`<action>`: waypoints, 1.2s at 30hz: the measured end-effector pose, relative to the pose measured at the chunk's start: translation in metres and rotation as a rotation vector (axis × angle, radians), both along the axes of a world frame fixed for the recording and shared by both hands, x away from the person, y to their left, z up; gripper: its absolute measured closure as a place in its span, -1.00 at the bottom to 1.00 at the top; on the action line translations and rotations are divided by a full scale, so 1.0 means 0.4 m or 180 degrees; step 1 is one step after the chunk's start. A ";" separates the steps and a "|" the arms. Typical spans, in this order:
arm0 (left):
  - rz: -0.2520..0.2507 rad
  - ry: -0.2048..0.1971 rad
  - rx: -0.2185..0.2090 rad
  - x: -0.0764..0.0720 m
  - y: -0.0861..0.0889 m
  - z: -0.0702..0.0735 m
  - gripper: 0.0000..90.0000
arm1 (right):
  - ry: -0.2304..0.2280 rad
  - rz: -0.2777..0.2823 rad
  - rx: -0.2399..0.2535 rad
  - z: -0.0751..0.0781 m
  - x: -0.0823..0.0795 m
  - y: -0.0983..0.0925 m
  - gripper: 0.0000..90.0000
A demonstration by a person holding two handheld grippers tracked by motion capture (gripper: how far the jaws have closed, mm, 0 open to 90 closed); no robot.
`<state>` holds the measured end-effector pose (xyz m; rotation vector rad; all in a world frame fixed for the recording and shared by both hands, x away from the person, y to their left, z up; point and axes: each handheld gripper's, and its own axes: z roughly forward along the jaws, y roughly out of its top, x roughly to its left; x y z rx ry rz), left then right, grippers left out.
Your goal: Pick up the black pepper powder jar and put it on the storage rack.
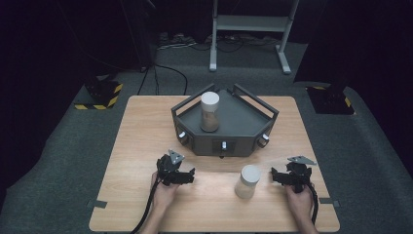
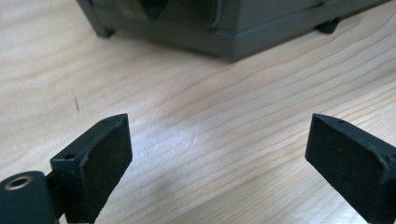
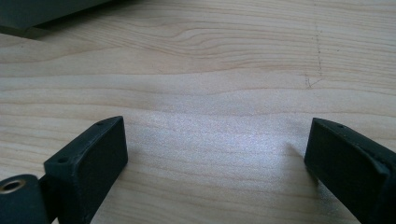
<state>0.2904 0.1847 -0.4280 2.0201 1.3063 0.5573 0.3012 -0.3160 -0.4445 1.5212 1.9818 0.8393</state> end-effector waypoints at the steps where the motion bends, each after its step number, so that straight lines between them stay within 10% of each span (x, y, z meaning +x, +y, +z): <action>1: 0.0013 0.0007 -0.0009 0.001 0.001 -0.003 -0.84 | 0.0000 0.0000 0.0000 0.000 0.000 0.000 -0.87; 36: 0.0174 0.0006 -0.0024 0.004 0.029 -0.054 -0.88 | 0.0021 0.0036 -0.0002 0.002 0.005 0.004 -0.91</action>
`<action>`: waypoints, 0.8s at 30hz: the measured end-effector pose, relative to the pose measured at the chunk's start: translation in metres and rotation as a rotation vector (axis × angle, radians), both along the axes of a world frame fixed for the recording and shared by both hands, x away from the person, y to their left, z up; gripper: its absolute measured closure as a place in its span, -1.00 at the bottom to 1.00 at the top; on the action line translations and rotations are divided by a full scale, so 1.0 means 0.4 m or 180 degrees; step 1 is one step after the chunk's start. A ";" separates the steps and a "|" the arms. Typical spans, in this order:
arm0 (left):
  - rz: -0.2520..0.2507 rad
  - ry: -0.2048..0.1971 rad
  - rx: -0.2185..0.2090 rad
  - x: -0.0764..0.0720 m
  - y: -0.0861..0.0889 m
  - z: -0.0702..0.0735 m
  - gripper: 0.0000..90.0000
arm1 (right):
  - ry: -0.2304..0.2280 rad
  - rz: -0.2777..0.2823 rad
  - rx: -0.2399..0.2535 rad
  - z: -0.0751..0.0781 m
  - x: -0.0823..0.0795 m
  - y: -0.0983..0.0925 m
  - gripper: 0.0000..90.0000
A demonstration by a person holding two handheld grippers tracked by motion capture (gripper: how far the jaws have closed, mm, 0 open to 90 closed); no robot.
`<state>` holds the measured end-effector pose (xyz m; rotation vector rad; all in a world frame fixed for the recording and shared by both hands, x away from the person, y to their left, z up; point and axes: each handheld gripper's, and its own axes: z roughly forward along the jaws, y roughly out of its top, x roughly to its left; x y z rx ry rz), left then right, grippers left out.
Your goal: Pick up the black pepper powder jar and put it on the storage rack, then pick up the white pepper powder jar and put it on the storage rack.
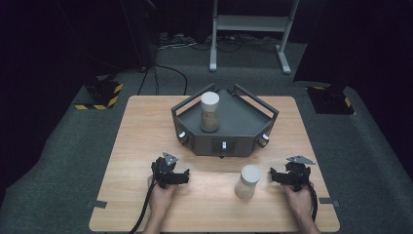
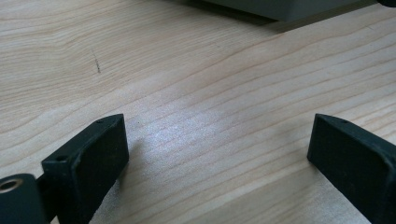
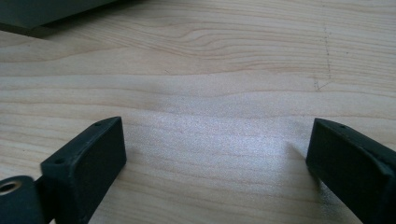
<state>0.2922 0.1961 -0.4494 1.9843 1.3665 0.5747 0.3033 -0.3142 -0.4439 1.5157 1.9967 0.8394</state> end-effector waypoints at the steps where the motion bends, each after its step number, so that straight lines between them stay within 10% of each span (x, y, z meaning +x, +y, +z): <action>1: 0.0002 -0.0001 -0.0002 0.000 0.000 0.000 -0.88 | -0.0002 0.0001 -0.0001 0.000 0.000 0.000 -0.92; 24: -0.0001 0.0000 0.0001 0.000 0.000 0.000 -0.88 | 0.0074 0.0198 -0.0010 0.008 -0.011 0.001 -0.99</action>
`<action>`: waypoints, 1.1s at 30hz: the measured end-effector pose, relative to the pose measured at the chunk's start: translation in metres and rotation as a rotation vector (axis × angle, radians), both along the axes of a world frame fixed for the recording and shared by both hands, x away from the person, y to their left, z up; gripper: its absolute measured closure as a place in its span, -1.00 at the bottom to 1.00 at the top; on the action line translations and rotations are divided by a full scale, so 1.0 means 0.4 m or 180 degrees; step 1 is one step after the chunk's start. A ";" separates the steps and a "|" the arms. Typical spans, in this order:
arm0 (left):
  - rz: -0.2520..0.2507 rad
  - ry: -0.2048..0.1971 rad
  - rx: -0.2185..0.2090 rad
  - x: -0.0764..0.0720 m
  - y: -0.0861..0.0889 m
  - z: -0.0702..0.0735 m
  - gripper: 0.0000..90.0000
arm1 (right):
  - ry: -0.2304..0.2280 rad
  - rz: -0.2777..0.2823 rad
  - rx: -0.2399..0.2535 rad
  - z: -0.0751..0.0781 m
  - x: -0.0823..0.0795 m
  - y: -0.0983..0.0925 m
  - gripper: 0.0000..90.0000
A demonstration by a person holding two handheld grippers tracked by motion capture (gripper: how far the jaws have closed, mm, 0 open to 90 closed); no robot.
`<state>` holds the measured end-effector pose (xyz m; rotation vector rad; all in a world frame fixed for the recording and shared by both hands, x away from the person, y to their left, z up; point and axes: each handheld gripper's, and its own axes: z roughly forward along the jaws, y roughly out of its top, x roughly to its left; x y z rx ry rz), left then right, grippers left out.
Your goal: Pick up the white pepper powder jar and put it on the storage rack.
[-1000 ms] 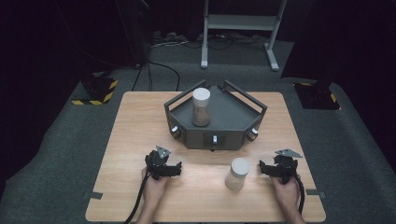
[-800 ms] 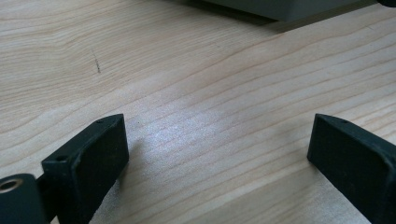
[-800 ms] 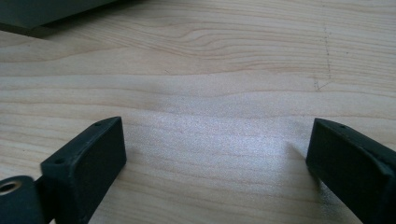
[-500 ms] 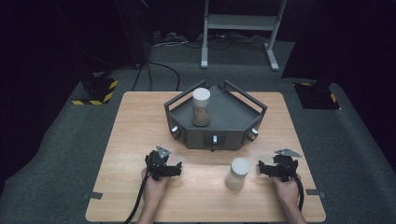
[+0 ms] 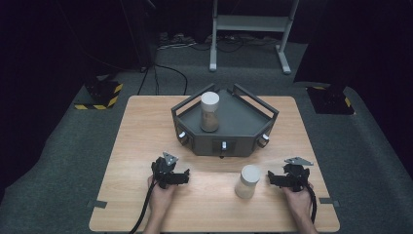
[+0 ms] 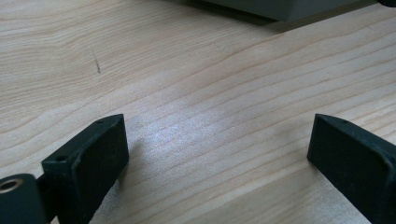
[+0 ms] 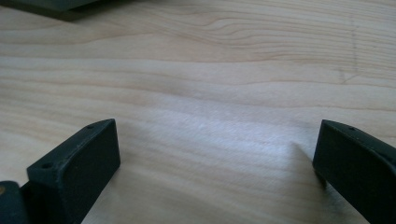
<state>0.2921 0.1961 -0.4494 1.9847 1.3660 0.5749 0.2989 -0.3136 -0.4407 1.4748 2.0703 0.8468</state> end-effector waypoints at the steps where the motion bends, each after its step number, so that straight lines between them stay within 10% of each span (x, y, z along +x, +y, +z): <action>1: 0.0001 0.0000 -0.0002 0.000 0.000 0.000 -0.88 | -0.0002 0.0042 -0.0001 0.001 -0.003 -0.001 -0.99; 33: 0.0001 0.0000 0.0000 0.000 0.000 0.000 -0.88 | -0.0017 0.1225 0.0451 0.009 -0.108 -0.031 -0.99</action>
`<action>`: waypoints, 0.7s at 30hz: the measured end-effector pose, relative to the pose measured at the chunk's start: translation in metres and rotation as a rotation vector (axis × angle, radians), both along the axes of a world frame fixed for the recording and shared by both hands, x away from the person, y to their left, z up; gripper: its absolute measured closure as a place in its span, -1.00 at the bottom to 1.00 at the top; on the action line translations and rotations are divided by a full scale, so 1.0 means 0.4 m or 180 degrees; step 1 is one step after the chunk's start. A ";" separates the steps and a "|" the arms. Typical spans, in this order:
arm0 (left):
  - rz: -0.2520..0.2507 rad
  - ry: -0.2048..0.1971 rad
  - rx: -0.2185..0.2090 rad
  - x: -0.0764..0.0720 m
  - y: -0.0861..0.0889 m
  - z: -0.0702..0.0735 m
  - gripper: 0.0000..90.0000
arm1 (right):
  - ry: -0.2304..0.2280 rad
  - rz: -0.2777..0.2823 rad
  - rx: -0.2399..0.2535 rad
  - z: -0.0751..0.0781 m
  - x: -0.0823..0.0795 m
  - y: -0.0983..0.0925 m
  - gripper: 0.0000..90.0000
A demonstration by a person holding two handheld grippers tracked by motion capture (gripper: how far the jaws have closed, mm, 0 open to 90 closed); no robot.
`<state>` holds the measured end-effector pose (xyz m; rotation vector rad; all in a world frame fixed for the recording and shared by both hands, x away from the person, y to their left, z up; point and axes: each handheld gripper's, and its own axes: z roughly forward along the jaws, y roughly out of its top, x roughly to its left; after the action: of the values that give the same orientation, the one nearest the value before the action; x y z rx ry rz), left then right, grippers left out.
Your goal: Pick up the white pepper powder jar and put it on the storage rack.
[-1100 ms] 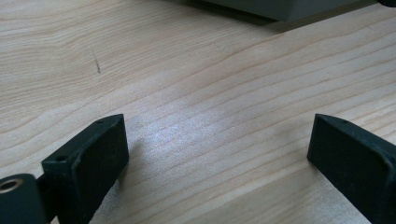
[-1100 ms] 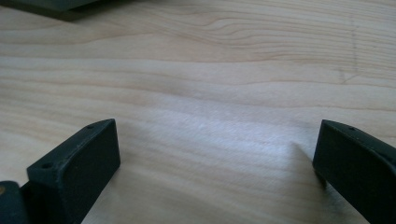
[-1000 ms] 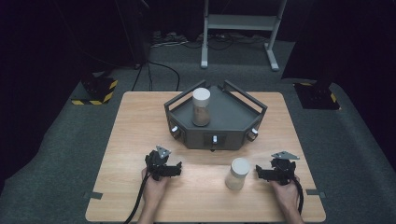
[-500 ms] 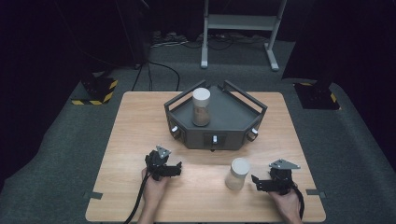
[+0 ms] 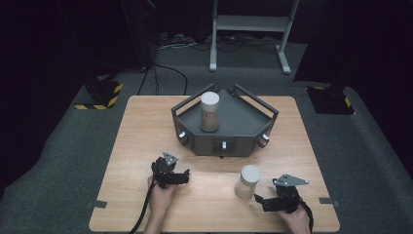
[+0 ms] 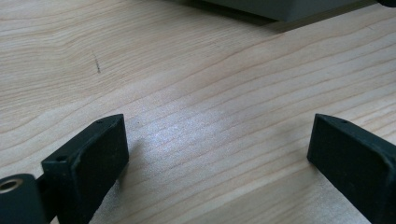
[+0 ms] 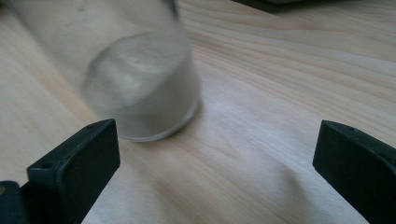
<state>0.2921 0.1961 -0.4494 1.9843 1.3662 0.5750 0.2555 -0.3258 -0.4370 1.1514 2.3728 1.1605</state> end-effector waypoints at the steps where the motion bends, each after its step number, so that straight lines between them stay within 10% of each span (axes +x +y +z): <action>1: 0.0000 0.0000 0.0000 0.000 0.000 0.000 -0.88 | -0.0001 0.0032 0.0012 -0.001 0.000 0.003 -0.99; 21: 0.0000 0.0000 0.0000 0.000 0.000 0.000 -0.88 | -0.0179 0.0341 0.0282 0.004 0.017 0.061 -0.84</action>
<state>0.2921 0.1961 -0.4494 1.9845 1.3663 0.5749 0.2623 -0.3014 -0.4355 1.0147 2.3880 1.3271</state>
